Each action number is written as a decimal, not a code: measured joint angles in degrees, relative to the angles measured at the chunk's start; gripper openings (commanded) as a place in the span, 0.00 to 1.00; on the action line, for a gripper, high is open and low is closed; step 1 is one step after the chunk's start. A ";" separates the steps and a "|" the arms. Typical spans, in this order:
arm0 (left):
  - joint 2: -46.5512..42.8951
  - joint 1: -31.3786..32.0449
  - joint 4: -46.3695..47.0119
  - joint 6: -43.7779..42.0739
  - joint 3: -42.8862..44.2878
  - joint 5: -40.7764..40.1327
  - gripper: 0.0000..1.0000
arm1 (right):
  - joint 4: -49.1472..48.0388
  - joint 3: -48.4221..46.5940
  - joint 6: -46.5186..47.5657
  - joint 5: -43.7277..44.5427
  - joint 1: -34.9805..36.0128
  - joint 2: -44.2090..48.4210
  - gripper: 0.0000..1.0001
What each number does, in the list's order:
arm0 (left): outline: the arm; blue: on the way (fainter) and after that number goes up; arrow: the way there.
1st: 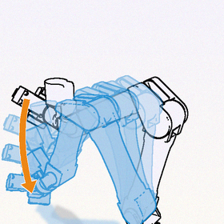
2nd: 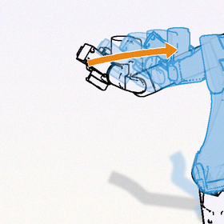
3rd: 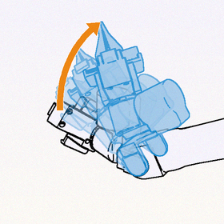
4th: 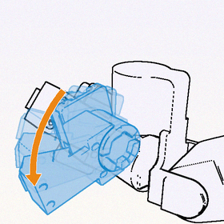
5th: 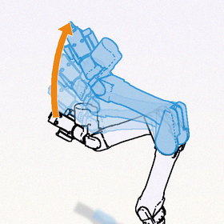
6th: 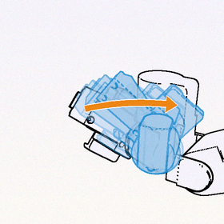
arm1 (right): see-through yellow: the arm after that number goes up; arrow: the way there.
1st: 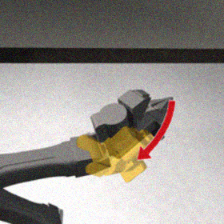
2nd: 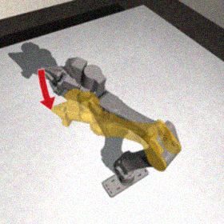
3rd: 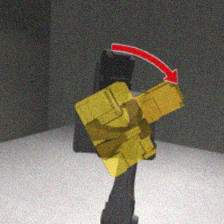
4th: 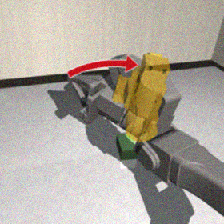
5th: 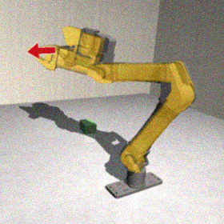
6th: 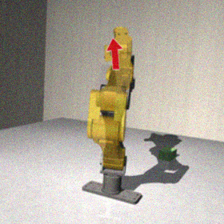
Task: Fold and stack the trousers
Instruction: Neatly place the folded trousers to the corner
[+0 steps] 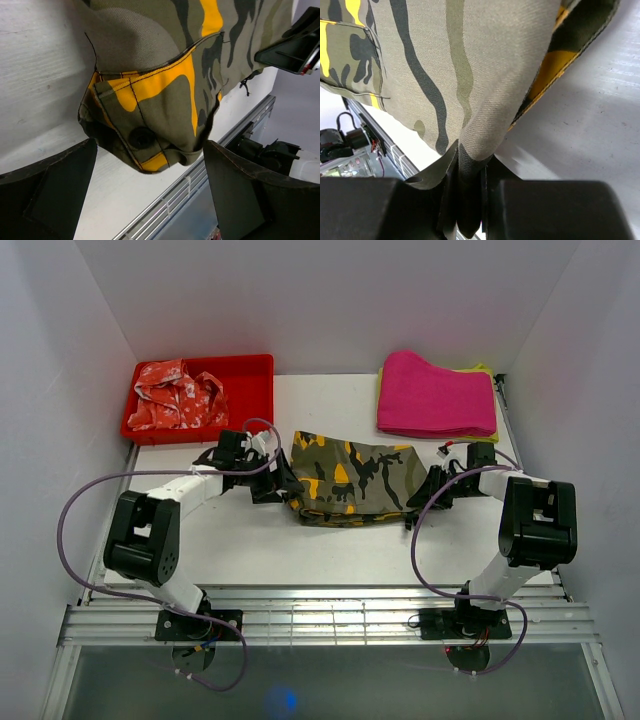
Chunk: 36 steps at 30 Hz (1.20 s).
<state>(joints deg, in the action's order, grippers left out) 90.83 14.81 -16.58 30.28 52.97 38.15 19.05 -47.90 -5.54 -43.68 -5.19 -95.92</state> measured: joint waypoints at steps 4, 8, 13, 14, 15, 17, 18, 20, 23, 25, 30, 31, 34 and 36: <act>2.49 2.89 1.03 1.64 -0.02 -2.93 0.96 | 0.87 -0.17 0.63 0.94 0.48 0.37 0.08; 3.45 4.02 1.70 2.64 -0.09 -4.70 0.65 | 1.86 -0.44 1.36 2.23 0.85 1.18 0.08; 3.45 4.09 2.10 3.58 -0.39 -5.60 0.23 | 2.54 -0.72 1.68 3.34 1.51 1.81 0.08; 3.45 4.13 2.40 3.67 -0.66 -5.64 0.15 | 2.71 -0.83 1.79 3.34 1.66 1.84 0.08; 3.45 4.20 2.69 3.72 -0.94 -5.75 0.10 | 3.02 -1.01 1.99 3.48 1.86 1.84 0.08; 3.45 4.22 3.15 3.56 -1.20 -5.68 0.00 | 3.54 -1.29 2.47 3.89 2.25 1.97 0.08; 3.45 4.22 3.30 3.50 -1.20 -5.57 0.00 | 3.89 -1.49 2.75 4.22 2.40 2.16 0.08; 3.32 4.24 3.34 3.15 -1.20 -5.55 0.00 | 4.76 -1.92 3.23 5.03 2.82 2.89 0.08; 2.54 4.46 3.10 2.23 -1.20 -5.95 0.00 | 6.38 -3.17 4.63 6.51 3.80 4.33 0.08; 1.55 5.11 1.90 0.68 -0.70 -7.06 0.00 | 7.87 -4.55 5.66 7.69 4.50 5.40 0.08; -3.15 9.07 -1.68 -5.09 2.29 -12.68 0.00 | 10.14 -9.33 8.66 11.30 5.66 9.44 0.08; -4.44 9.84 -1.95 -6.14 2.73 -13.75 0.00 | 10.43 -10.34 9.29 11.91 5.66 10.40 0.08; -8.24 11.85 -2.71 -9.11 3.78 -16.50 0.00 | 11.10 -12.81 10.84 13.16 5.68 12.96 0.08; -9.88 12.83 -3.08 -11.13 4.74 -18.21 0.00 | 11.45 -14.08 11.85 13.64 5.73 14.60 0.08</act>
<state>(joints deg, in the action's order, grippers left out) 80.95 27.64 -19.66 19.16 57.71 19.94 30.50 -61.98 6.31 -30.04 0.54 -81.32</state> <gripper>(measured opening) 0.053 0.199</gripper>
